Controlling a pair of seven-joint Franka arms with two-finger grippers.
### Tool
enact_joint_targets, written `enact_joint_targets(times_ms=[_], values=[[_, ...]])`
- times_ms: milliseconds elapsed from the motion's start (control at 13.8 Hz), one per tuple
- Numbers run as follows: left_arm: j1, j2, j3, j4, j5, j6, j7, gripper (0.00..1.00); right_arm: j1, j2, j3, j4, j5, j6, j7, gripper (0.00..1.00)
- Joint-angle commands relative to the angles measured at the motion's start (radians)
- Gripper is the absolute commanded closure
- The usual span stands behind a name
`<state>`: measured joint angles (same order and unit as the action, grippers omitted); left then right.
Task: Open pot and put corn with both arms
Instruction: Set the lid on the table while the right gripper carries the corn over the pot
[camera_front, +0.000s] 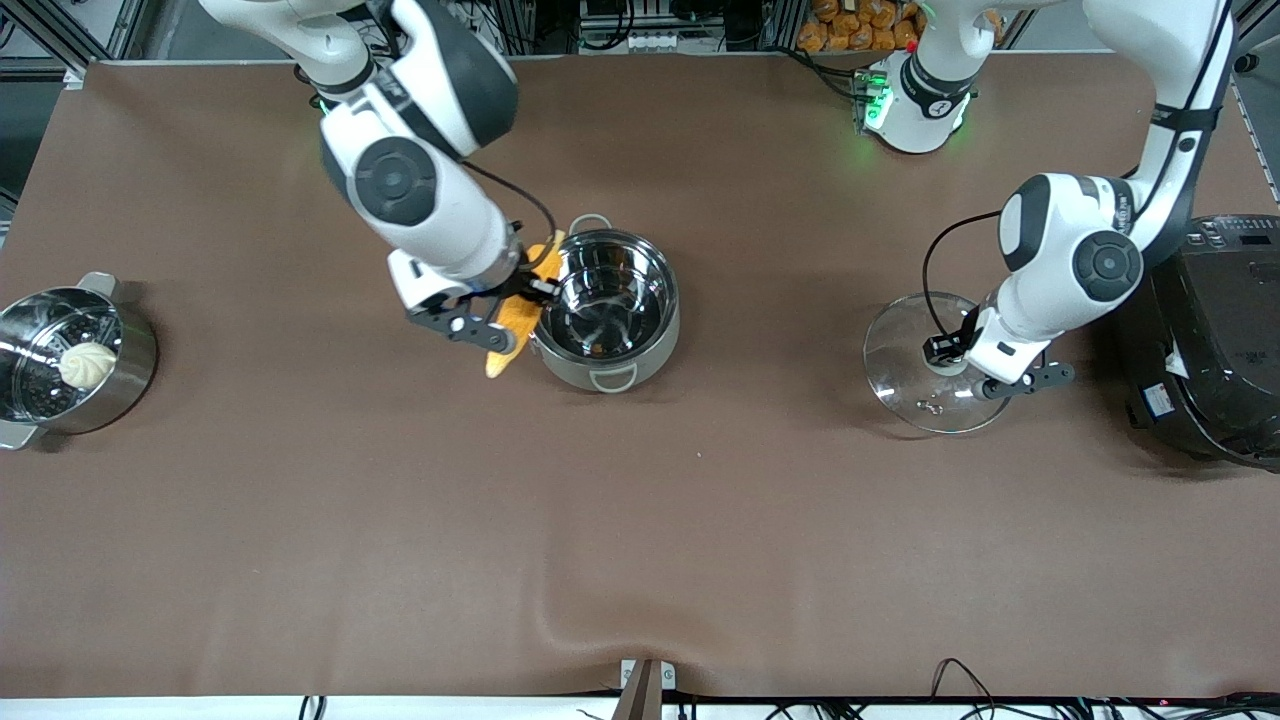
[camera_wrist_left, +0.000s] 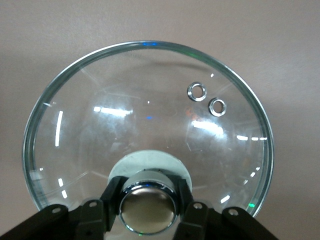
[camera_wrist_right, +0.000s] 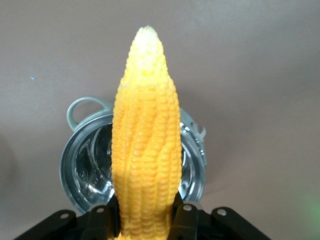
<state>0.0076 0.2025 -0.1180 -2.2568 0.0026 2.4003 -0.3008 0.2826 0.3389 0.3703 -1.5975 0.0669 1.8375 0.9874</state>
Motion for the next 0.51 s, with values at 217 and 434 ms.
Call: enact_joint_targets(times_ms=[217, 434], values=[[0.041, -0.002, -0.015, -0.078, 0.014, 0.077, 0.042, 1.00, 0.055, 0.003, 0.002, -0.145, -0.032, 0.150, 0.057, 0.65], [0.051, 0.012, -0.017, -0.086, 0.014, 0.082, 0.043, 1.00, 0.082, 0.006, 0.004, -0.199, -0.032, 0.230, 0.089, 0.64]])
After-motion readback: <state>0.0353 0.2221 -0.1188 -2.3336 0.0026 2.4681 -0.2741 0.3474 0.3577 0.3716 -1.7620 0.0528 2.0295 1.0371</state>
